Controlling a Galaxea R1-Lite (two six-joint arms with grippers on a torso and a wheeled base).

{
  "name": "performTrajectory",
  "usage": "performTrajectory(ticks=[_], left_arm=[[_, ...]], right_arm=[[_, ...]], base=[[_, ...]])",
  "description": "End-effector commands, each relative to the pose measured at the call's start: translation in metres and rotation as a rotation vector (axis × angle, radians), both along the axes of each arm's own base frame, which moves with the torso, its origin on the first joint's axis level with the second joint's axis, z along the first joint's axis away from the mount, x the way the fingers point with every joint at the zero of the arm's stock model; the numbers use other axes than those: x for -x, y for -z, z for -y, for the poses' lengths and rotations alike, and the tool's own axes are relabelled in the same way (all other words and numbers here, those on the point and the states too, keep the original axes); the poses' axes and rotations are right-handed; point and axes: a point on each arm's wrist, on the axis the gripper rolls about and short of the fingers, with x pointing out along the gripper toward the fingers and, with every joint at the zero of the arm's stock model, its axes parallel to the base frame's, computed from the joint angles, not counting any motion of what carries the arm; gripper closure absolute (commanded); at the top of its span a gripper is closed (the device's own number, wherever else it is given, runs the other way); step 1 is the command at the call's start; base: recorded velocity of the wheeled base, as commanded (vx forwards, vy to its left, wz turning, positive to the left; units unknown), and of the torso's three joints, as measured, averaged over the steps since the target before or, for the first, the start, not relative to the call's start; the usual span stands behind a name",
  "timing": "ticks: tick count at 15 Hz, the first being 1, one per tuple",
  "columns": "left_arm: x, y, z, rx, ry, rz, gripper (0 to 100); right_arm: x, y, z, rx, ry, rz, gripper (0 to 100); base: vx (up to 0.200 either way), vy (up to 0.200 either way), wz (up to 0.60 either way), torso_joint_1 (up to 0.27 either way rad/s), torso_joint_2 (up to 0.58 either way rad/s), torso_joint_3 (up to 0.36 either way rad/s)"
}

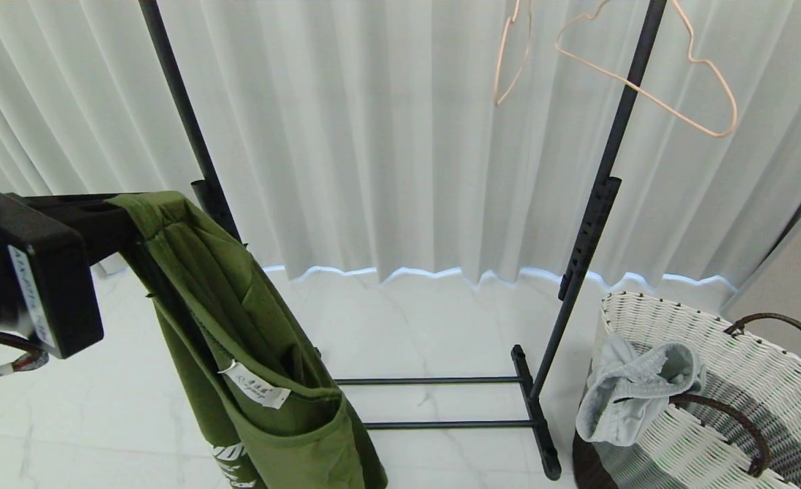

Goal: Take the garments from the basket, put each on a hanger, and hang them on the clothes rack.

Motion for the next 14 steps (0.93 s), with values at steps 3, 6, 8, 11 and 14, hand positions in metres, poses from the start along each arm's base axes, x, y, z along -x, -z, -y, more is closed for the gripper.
performTrajectory(ticks=[3, 6, 8, 11, 14], left_arm=[[0.0005, -0.0004, -0.002, 0.004, -0.007, 0.003, 100], [-0.0002, 0.0005, -0.0012, 0.0, -0.007, 0.0, 100], [0.0001, 0.0002, -0.0016, -0.003, -0.006, 0.002, 100], [0.0001, 0.0007, -0.0016, -0.007, -0.006, 0.002, 100], [0.0003, 0.0017, -0.0018, -0.01, -0.006, 0.001, 100]], right_arm=[[-0.002, -0.0003, -0.0007, -0.006, -0.011, -0.005, 0], [-0.0026, 0.0005, -0.0011, -0.007, -0.013, -0.01, 0], [-0.0032, 0.0004, -0.0013, -0.01, -0.015, -0.009, 0], [-0.0033, 0.0, -0.0019, -0.028, -0.038, -0.008, 0], [-0.0073, -0.0014, -0.0032, -0.066, -0.027, 0.006, 0]], base=[[0.0, 0.0, 0.0, 0.0, 0.0, 0.0], [0.0, 0.0, 0.0, 0.047, -0.17, -0.127], [0.0, 0.0, 0.0, 0.046, -0.23, -0.273], [0.0, 0.0, 0.0, 0.181, -0.53, -0.295], [0.0, 0.0, 0.0, 0.172, -0.48, -0.287]])
